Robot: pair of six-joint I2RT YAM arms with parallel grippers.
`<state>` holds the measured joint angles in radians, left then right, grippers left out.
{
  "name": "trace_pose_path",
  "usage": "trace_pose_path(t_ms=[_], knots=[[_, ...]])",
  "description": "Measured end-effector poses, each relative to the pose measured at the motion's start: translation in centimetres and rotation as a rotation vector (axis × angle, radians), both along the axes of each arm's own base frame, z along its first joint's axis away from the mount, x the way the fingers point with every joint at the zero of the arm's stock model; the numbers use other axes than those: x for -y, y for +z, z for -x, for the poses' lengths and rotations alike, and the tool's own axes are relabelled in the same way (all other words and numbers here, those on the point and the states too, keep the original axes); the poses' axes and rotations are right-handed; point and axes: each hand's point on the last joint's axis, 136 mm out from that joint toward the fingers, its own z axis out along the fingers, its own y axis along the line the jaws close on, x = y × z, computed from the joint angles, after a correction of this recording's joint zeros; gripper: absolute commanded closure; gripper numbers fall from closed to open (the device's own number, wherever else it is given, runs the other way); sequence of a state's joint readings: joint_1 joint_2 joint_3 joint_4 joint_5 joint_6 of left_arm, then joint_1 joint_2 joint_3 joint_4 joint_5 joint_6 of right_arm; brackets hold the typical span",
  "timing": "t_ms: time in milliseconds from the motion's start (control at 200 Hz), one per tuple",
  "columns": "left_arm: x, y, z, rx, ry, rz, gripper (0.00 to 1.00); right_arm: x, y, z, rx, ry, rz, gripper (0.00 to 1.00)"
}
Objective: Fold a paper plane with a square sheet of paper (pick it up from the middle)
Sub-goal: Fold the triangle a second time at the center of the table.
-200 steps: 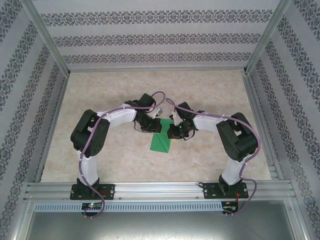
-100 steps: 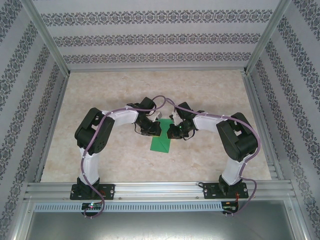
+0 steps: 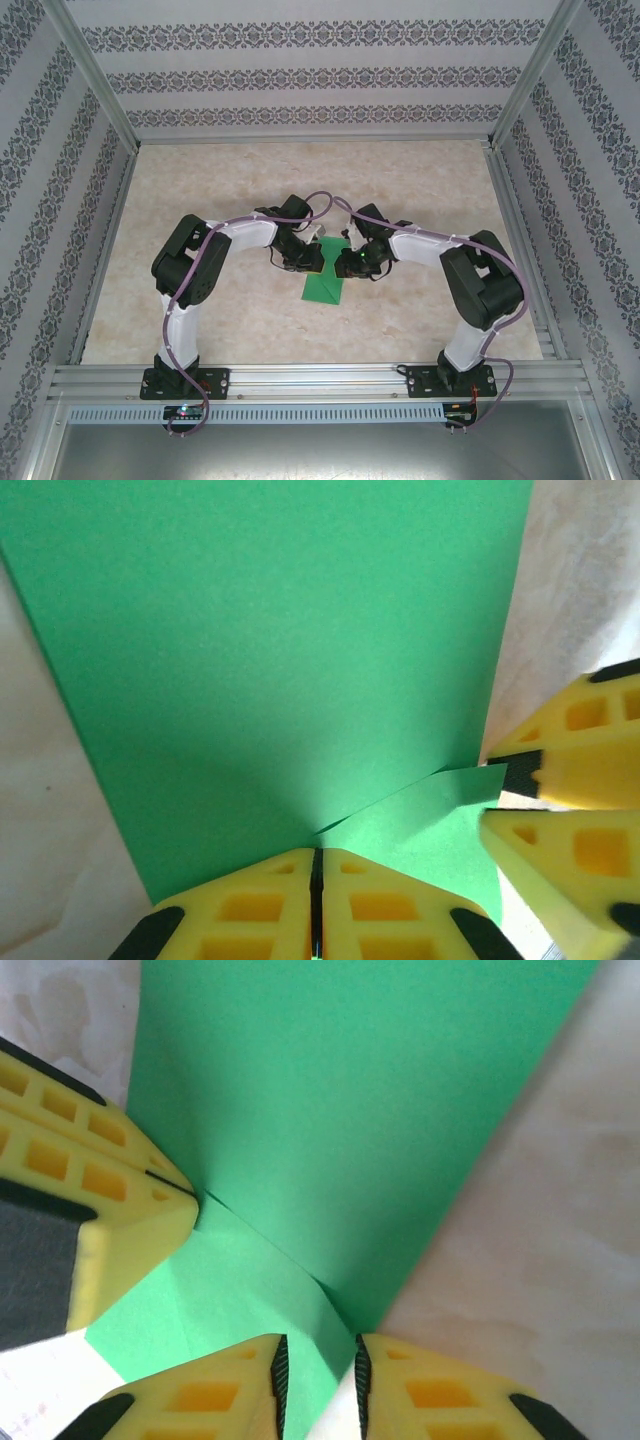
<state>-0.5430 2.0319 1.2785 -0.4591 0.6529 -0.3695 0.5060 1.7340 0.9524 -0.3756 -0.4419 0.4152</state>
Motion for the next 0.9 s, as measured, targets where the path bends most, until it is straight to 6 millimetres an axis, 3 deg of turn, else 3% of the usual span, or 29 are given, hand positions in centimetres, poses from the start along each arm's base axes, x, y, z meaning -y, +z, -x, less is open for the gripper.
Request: trace_pose_path(t_ms=[300,899], knots=[[0.1,0.0,-0.1,0.004,-0.001,0.004,0.89,0.9,3.3,1.4,0.060,-0.018,-0.032,0.78],[0.1,0.0,-0.4,0.040,0.013,0.012,0.89,-1.7,0.8,2.0,-0.037,-0.009,-0.111,0.87]])
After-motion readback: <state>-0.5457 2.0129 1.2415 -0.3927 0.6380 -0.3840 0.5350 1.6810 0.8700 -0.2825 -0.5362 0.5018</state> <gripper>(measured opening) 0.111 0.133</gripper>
